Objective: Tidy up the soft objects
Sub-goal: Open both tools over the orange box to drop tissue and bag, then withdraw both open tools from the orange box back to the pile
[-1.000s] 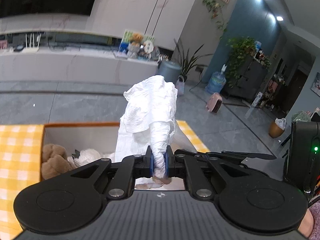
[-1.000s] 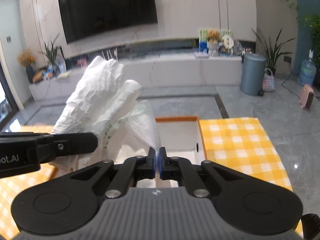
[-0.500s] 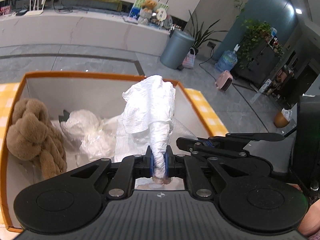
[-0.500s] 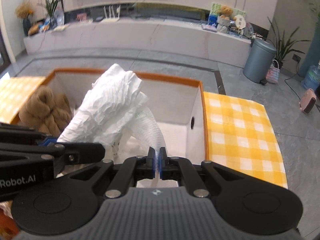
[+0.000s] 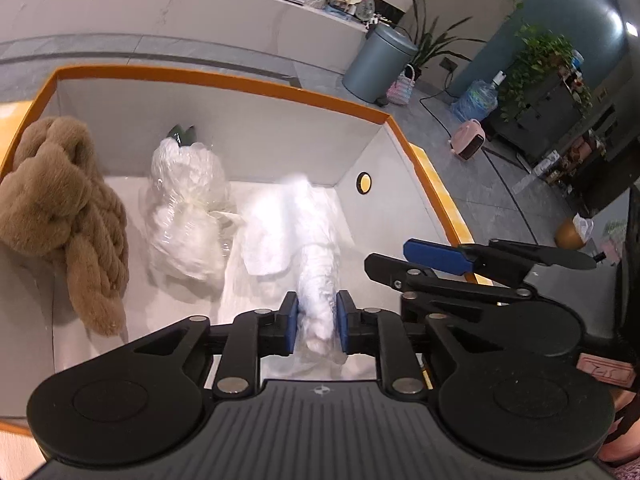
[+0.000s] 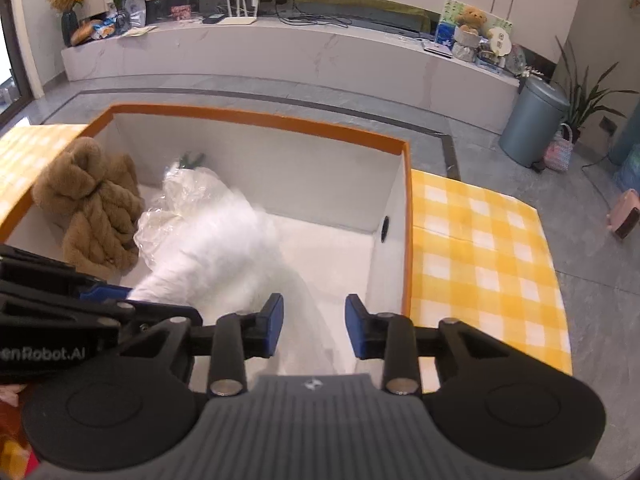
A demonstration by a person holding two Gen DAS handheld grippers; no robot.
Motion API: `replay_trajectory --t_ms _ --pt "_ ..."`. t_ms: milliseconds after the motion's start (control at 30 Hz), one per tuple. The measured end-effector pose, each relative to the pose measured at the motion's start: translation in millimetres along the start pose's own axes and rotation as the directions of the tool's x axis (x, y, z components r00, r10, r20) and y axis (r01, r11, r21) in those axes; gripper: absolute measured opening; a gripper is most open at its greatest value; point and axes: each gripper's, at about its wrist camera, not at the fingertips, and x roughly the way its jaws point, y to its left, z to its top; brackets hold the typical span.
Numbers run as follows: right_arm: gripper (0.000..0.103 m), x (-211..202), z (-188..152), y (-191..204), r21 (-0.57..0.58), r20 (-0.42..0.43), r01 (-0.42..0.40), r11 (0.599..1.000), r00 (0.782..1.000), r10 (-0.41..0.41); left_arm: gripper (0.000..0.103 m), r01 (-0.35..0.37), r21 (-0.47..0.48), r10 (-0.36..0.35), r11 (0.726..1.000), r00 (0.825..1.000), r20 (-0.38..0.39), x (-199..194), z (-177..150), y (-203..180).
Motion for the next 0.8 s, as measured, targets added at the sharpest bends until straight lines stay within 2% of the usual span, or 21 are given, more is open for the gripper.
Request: replay_trajectory --t_ms 33,133,333,467,600,700,800 --pt "0.035 -1 1 -1 0.000 -0.001 0.002 1.000 1.000 -0.002 0.038 -0.002 -0.004 0.002 1.000 1.000 0.002 -2 0 0" --pt "0.039 -11 2 -3 0.001 0.013 -0.006 1.000 1.000 0.006 0.056 -0.007 0.000 0.007 1.000 0.999 0.032 -12 0 -1" --pt "0.041 -35 4 -2 -0.009 0.043 0.019 1.000 0.999 -0.018 0.069 -0.015 0.009 0.014 1.000 0.997 0.076 -33 -2 -15" --pt "0.048 -60 2 -5 0.021 0.077 0.014 1.000 0.997 -0.015 0.070 -0.028 0.035 0.023 0.999 0.992 0.122 -54 -5 -31" --pt "0.048 -92 -5 1 0.036 0.117 0.019 0.999 0.993 -0.023 0.070 -0.022 0.073 0.008 0.997 0.983 0.181 -81 -14 -47" --pt "0.049 -122 -18 12 0.042 0.161 0.025 0.999 0.986 -0.032 0.070 -0.023 0.103 -0.002 0.994 0.972 0.235 -105 -26 -56" --pt "0.049 -152 -36 24 0.068 0.207 0.017 0.998 0.978 -0.030 0.070 -0.057 0.150 0.011 0.987 0.955 0.295 -127 -44 -64"
